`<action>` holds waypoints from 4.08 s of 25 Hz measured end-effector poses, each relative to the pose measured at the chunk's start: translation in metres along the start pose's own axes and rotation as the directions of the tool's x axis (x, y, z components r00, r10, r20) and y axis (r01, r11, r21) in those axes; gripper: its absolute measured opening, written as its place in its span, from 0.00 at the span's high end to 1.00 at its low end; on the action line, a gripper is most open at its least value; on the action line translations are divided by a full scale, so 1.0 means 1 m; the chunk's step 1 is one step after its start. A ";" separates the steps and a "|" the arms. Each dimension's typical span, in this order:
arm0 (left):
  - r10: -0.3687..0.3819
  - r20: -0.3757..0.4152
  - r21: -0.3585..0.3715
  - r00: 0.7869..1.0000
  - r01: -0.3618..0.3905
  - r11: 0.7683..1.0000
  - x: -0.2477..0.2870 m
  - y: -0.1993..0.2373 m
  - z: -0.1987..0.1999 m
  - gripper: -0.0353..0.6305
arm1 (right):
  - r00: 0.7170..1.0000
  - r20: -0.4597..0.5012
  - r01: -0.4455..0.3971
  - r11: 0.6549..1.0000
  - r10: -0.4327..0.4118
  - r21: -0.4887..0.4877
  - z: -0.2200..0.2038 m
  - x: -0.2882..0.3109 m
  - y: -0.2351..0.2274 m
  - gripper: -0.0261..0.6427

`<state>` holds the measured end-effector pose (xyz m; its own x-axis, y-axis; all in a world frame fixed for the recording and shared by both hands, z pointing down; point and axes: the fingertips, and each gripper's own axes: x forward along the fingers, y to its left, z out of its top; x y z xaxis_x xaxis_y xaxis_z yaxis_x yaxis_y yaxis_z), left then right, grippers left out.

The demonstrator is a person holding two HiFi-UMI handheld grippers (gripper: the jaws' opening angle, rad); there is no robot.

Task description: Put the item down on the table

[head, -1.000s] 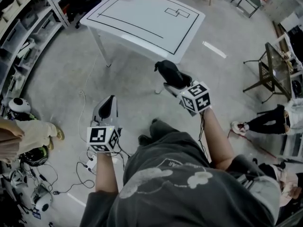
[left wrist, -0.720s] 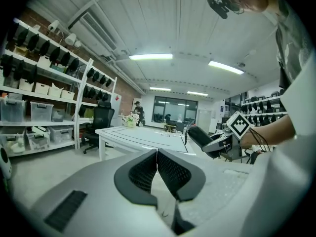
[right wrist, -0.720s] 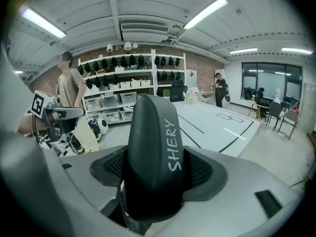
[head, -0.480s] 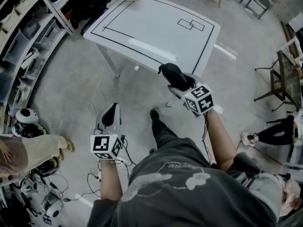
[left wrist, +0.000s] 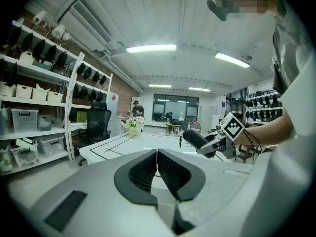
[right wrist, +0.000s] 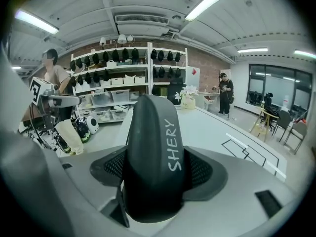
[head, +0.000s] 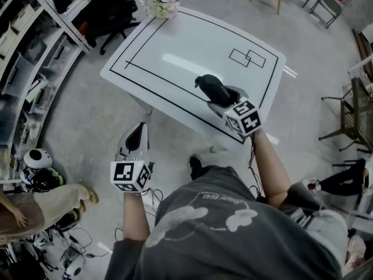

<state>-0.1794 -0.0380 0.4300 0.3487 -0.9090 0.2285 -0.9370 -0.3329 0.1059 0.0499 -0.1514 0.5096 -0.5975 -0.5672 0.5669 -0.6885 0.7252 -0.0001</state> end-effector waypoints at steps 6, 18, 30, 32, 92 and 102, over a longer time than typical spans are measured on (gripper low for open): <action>-0.026 -0.003 0.022 1.000 0.026 0.999 0.053 0.010 0.020 0.94 | 1.000 -0.019 0.012 1.000 -0.012 0.008 0.016 0.030 -0.041 0.48; -0.173 -0.062 0.069 0.983 0.178 0.982 0.157 0.053 0.033 0.94 | 0.986 -0.134 0.086 0.992 -0.098 -0.095 0.035 0.092 -0.086 0.47; -0.416 -0.156 0.092 0.896 0.433 0.897 0.297 0.119 0.053 0.94 | 0.948 -0.260 0.148 0.978 -0.183 -0.147 0.074 0.174 -0.145 0.47; -0.439 -0.163 0.090 0.883 0.457 0.885 0.315 0.126 0.059 0.94 | 0.936 -0.296 0.147 0.976 -0.190 -0.162 0.076 0.185 -0.154 0.47; -0.447 -0.096 0.151 0.889 0.457 0.877 0.277 0.037 0.082 0.94 | 0.996 -0.060 0.058 0.993 -0.064 -0.099 0.090 0.114 -0.137 0.83; -0.364 -0.045 0.132 0.930 0.367 0.921 0.188 -0.021 0.069 0.94 | 0.998 0.057 0.038 0.995 -0.033 -0.095 0.070 0.038 -0.082 0.96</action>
<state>-0.0953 -0.2189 0.4042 0.6667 -0.7129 0.2176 -0.7374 -0.6733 0.0537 0.0555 -0.2598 0.4738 -0.5971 -0.6118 0.5188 -0.6684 0.7370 0.0999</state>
